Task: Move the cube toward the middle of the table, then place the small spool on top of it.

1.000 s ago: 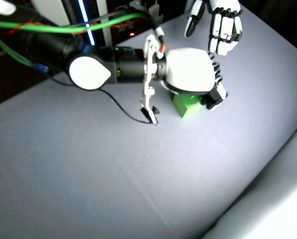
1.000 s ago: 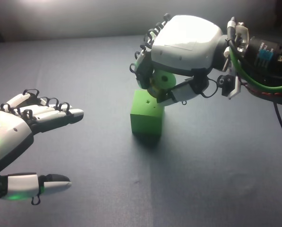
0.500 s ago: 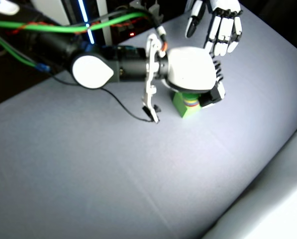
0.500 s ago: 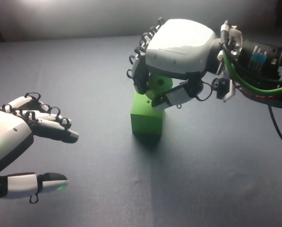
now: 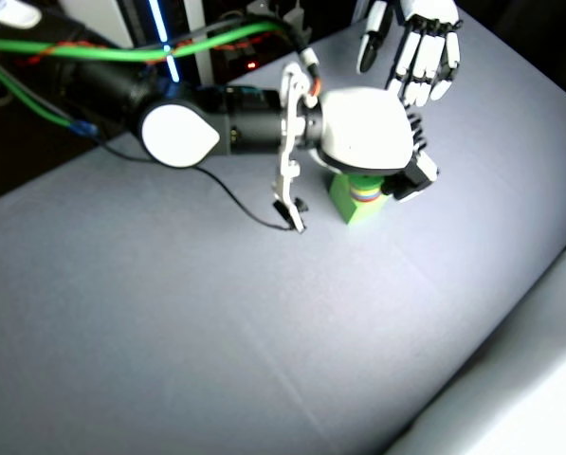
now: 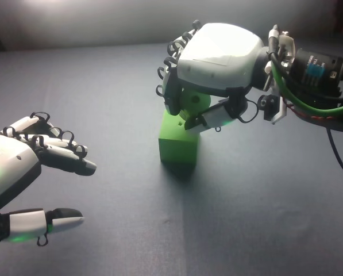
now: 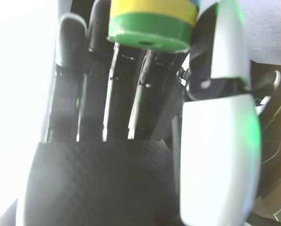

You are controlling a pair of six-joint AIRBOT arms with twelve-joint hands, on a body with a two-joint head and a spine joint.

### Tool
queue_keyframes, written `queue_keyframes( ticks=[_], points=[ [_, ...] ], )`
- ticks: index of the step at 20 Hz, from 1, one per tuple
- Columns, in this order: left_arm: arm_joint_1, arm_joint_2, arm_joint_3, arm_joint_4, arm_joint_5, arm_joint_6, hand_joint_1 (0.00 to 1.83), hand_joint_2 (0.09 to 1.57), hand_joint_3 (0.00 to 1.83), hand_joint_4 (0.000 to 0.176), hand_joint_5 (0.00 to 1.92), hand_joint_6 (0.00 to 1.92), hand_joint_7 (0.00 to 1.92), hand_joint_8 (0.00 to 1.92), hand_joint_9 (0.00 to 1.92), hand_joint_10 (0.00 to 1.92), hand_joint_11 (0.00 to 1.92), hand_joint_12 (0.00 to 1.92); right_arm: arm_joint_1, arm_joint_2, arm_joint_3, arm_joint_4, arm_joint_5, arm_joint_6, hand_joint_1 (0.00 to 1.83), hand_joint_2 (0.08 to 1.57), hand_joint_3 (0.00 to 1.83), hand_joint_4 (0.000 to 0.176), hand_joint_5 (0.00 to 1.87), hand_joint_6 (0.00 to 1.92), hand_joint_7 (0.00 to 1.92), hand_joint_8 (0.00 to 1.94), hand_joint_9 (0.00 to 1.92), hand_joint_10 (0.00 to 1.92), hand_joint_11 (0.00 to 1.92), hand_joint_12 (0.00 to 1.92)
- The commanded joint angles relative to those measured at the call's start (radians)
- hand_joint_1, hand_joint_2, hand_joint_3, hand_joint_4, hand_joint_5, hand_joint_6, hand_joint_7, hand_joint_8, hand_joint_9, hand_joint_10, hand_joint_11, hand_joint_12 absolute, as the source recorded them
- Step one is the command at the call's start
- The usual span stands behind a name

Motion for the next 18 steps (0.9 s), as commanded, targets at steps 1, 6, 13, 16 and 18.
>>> queue_keyframes(
  ticks=[1, 6, 13, 16, 18],
  points=[
    [-0.007, -0.002, 0.005, 0.004, -0.128, -0.007, 0.93, 1.01, 0.00, 0.000, 0.94, 0.02, 0.73, 0.01, 0.65, 0.01, 0.11, 1.05, 0.014, 0.001, -0.003, 0.029, 0.103, -0.001, 1.27, 1.02, 0.00, 0.000, 1.25, 0.40, 1.19, 0.79, 1.05, 0.83, 0.68, 1.43],
    [-0.007, -0.003, 0.005, 0.005, -0.129, -0.008, 0.90, 1.06, 0.00, 0.000, 0.93, 0.01, 0.80, 0.03, 0.77, 0.05, 0.29, 0.96, 0.014, 0.001, -0.012, 0.029, 0.103, -0.001, 1.24, 1.06, 0.00, 0.009, 1.12, 0.80, 1.08, 0.78, 1.00, 0.41, 0.41, 1.33],
    [-0.007, -0.006, 0.006, 0.006, -0.131, -0.011, 0.89, 1.07, 0.00, 0.000, 0.92, 0.00, 0.80, 0.03, 0.76, 0.06, 0.29, 1.02, 0.014, -0.013, -0.014, 0.029, 0.103, -0.001, 1.28, 1.04, 0.01, 0.000, 1.12, 0.60, 1.20, 0.78, 1.04, 0.75, 0.73, 1.36],
    [-0.007, -0.006, 0.006, 0.006, -0.131, -0.013, 0.90, 1.07, 0.00, 0.000, 0.93, 0.01, 0.80, 0.03, 0.75, 0.07, 0.30, 0.97, 0.013, -0.021, -0.009, 0.028, 0.096, -0.001, 1.11, 0.98, 0.00, 0.000, 0.72, 0.08, 0.91, 0.30, 0.82, 0.48, 0.34, 1.31],
    [-0.007, -0.006, 0.006, 0.006, -0.132, -0.013, 0.87, 1.07, 0.00, 0.000, 0.93, 0.01, 0.80, 0.03, 0.76, 0.07, 0.29, 0.97, 0.009, -0.021, -0.006, 0.028, 0.094, -0.001, 1.01, 0.96, 0.00, 0.045, 0.48, 0.00, 0.62, 0.02, 0.57, 0.20, 0.09, 1.21]
  ],
)
